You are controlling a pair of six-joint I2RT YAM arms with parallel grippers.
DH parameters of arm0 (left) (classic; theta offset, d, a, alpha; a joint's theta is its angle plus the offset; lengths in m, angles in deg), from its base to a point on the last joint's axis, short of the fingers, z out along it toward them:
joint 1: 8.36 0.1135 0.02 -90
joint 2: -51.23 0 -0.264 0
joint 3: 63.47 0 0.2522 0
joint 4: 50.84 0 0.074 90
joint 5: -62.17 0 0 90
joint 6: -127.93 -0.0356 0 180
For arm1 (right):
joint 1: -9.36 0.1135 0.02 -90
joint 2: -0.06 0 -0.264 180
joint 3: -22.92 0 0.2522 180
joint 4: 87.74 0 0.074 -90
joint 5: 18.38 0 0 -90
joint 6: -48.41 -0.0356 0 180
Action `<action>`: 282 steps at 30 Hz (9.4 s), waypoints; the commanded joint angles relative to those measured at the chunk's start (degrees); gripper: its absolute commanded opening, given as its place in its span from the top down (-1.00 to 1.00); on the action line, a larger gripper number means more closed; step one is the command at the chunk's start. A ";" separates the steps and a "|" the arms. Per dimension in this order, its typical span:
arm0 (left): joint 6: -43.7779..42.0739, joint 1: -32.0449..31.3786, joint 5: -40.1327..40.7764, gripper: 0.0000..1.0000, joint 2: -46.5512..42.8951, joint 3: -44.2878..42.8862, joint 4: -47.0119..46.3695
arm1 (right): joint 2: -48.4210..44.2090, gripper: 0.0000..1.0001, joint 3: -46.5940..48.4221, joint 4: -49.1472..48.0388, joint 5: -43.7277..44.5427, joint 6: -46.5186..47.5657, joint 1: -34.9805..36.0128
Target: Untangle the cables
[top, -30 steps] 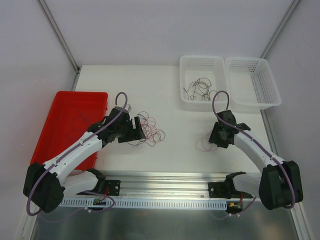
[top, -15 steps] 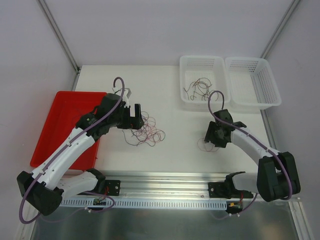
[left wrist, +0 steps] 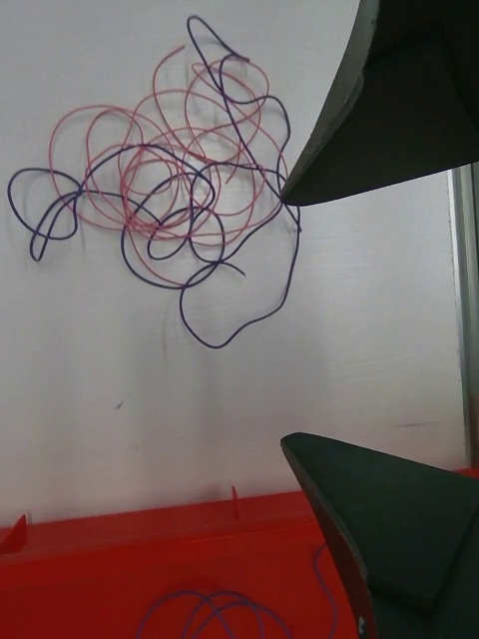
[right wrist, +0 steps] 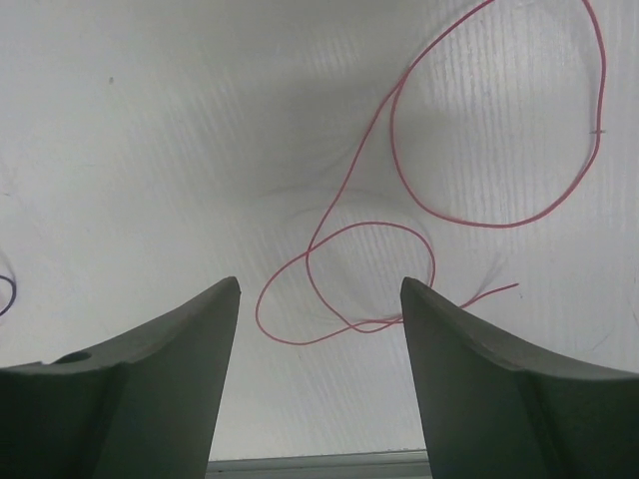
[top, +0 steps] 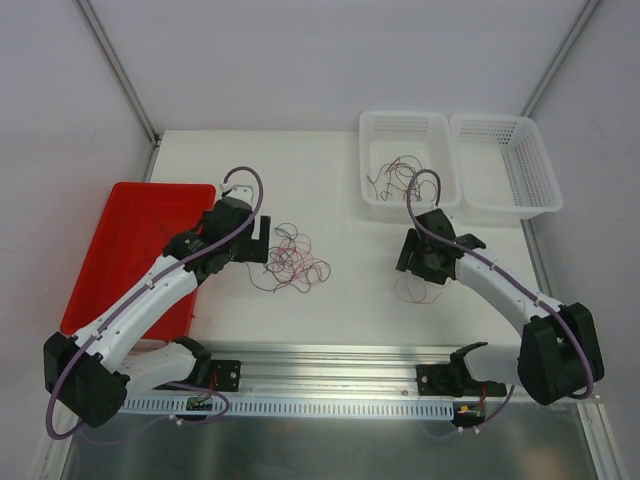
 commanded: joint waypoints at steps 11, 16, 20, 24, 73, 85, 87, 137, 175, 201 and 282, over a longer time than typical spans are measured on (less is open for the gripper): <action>-2.17 0.75 6.50 -0.98 0.12 1.99 -1.81 | 13.72 0.08 4.56 -1.70 4.21 -7.84 2.42; -2.17 0.75 6.58 -0.98 -0.15 2.08 -1.81 | 12.59 0.62 5.00 0.06 6.75 -8.10 2.77; -2.25 0.66 6.58 -0.98 -0.67 2.43 -1.81 | 6.62 0.99 8.40 5.15 10.88 -5.04 2.68; -2.34 0.75 6.76 -0.99 -1.02 2.52 -1.81 | 0.38 0.99 16.65 14.01 16.42 0.14 2.60; -2.61 0.75 0.35 -0.98 6.27 2.34 -2.25 | 24.11 -0.65 52.13 -4.16 -8.52 23.71 -26.07; -0.50 0.66 -6.07 -0.97 10.66 1.38 -2.34 | 8.63 -0.46 22.33 -10.12 -18.81 15.37 3.45; -0.41 0.66 -6.25 -0.97 11.01 1.37 -2.43 | 9.24 -0.42 18.63 -14.51 -20.21 14.40 6.19; -1.02 0.66 -5.54 -0.96 12.43 0.23 -2.34 | -9.48 0.99 34.97 8.23 -5.99 26.00 19.12; -6.38 -21.75 -34.38 -0.32 3.71 -2.41 -22.82 | -12.55 0.99 20.11 -5.03 -20.83 22.92 27.56; -4.28 -22.37 -12.40 1.00 -3.84 -9.17 -14.83 | -9.41 -0.38 11.85 -5.65 0.97 8.95 19.74; -3.84 -2.33 11.95 1.00 -15.16 -16.04 0.21 | -12.29 -0.31 8.41 4.74 -10.99 19.93 -2.98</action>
